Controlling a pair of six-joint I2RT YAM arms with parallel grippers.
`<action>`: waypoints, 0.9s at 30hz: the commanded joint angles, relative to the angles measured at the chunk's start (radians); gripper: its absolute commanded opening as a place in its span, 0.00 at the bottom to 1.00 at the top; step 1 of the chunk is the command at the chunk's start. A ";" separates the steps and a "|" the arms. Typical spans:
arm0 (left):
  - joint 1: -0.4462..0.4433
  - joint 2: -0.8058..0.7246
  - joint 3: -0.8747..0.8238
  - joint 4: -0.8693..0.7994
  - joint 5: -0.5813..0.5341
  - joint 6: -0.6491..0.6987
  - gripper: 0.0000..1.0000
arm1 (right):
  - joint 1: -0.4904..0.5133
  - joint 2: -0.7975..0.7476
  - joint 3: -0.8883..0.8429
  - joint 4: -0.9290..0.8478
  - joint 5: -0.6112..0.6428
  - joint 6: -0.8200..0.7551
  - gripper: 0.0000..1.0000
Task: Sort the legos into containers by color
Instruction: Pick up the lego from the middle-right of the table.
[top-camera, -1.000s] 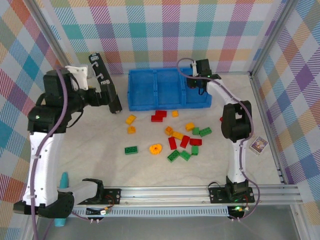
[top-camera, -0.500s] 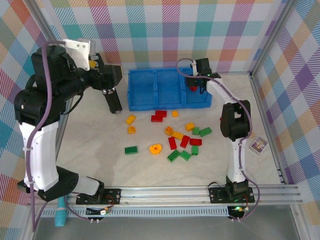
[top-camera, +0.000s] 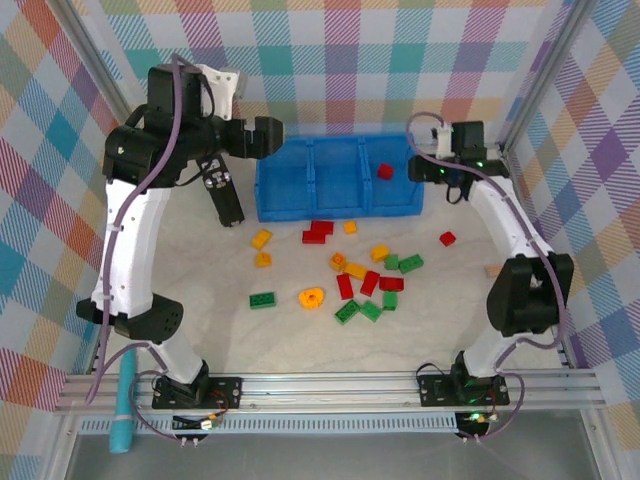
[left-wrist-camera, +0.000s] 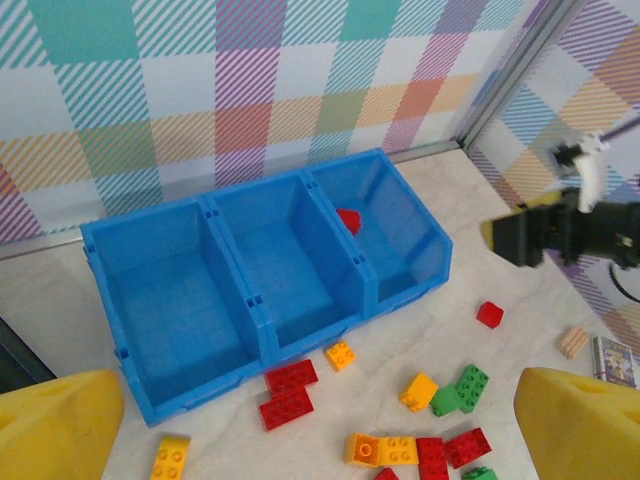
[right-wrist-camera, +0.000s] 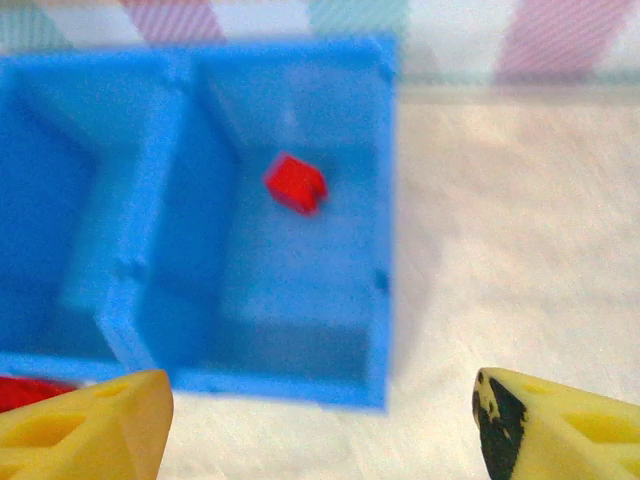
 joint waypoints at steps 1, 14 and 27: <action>-0.005 -0.018 0.047 -0.021 0.014 0.000 1.00 | -0.031 0.020 -0.178 -0.062 -0.009 0.083 0.79; -0.012 -0.089 -0.080 -0.009 -0.022 0.007 1.00 | -0.163 0.147 -0.294 0.029 -0.020 0.232 0.82; -0.031 -0.113 -0.112 -0.024 -0.074 0.026 1.00 | -0.174 0.275 -0.200 -0.011 0.075 0.266 0.69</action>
